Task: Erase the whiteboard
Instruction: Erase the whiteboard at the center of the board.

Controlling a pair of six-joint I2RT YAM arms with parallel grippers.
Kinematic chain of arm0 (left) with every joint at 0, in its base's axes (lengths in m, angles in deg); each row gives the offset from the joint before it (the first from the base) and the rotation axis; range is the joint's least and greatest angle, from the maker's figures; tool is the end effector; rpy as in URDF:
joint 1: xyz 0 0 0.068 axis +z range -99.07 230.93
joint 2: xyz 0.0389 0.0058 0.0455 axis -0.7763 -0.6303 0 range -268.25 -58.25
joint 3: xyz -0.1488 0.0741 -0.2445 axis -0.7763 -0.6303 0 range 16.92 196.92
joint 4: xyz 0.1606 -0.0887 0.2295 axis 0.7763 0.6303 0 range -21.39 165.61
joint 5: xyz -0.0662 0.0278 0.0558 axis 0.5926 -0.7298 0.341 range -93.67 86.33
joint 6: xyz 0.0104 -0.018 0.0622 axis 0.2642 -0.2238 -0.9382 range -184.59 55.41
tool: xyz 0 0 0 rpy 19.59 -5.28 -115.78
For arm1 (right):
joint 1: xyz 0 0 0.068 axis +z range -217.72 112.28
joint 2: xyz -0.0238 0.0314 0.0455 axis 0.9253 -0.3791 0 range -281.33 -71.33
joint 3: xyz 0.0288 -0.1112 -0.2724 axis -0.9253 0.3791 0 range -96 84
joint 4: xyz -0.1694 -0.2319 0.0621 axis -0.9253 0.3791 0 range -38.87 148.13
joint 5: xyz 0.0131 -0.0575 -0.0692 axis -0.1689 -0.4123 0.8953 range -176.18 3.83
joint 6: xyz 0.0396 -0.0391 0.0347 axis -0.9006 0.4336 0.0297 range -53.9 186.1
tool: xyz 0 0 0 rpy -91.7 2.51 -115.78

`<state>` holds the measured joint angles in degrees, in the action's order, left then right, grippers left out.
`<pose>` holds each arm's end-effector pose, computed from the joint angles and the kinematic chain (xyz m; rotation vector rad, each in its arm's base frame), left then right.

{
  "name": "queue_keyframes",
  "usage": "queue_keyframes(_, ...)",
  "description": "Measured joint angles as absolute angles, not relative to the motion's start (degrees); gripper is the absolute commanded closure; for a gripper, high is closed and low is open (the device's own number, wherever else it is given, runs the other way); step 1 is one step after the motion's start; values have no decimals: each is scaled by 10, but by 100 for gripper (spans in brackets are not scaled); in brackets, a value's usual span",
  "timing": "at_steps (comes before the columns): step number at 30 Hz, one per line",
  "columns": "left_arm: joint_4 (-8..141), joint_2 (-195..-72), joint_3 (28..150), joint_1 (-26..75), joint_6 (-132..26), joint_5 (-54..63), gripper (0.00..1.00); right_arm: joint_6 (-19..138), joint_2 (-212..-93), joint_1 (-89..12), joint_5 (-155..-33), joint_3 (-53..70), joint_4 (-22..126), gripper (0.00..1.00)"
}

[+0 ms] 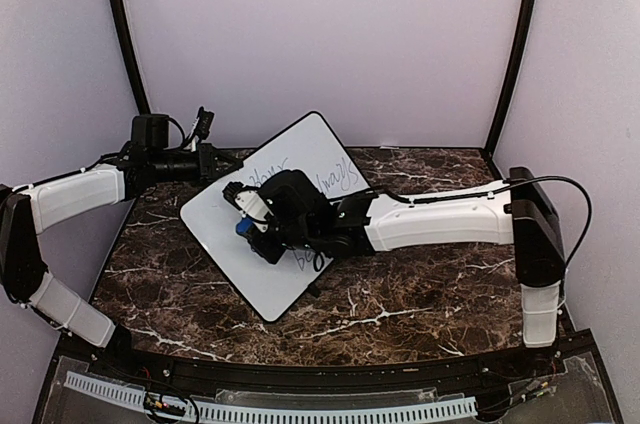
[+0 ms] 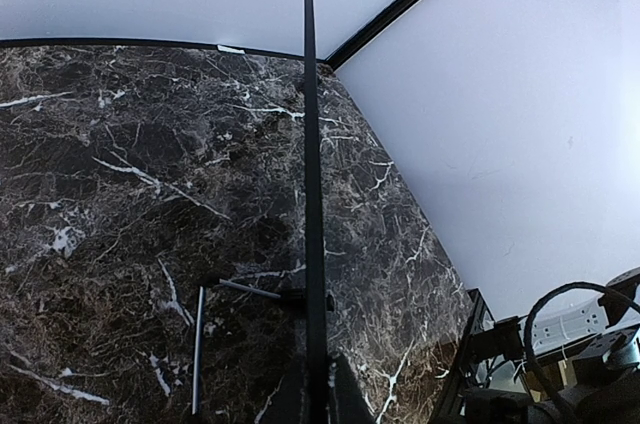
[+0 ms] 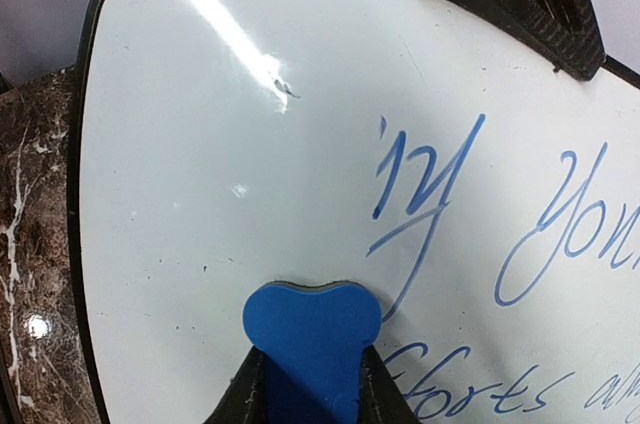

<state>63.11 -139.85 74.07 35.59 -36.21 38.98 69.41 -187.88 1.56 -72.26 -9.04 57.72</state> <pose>0.3408 -0.1297 0.3006 0.3144 1.9734 -1.2091 0.2011 0.4968 0.2520 -1.1267 1.7843 0.4449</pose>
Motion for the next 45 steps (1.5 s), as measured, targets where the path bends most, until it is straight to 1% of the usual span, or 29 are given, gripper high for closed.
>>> queue_keyframes(6,631,-1399,741,356,-362,390,100,690,-1881,15,-724,-100,584,80)
queue_keyframes(16,631,-1398,741,356,-361,389,100,691,-1932,-8,-734,-215,587,79)
queue_keyframes(20,631,-1398,741,356,-361,389,100,691,-1938,-12,-736,-230,586,80)
queue_keyframes(23,631,-1398,741,356,-361,389,100,690,-1937,-12,-736,-220,576,80)
queue_keyframes(31,631,-1398,741,356,-361,389,100,683,-1880,-12,-744,-99,554,80)
queue_keyframes(36,631,-1397,741,356,-360,390,100,679,-1874,-12,-744,-89,555,80)
queue_keyframes(39,631,-1397,741,356,-360,389,100,679,-1882,-12,-741,-112,575,80)
queue_keyframes(45,631,-1397,740,356,-360,389,100,679,-1925,-14,-715,-207,590,79)
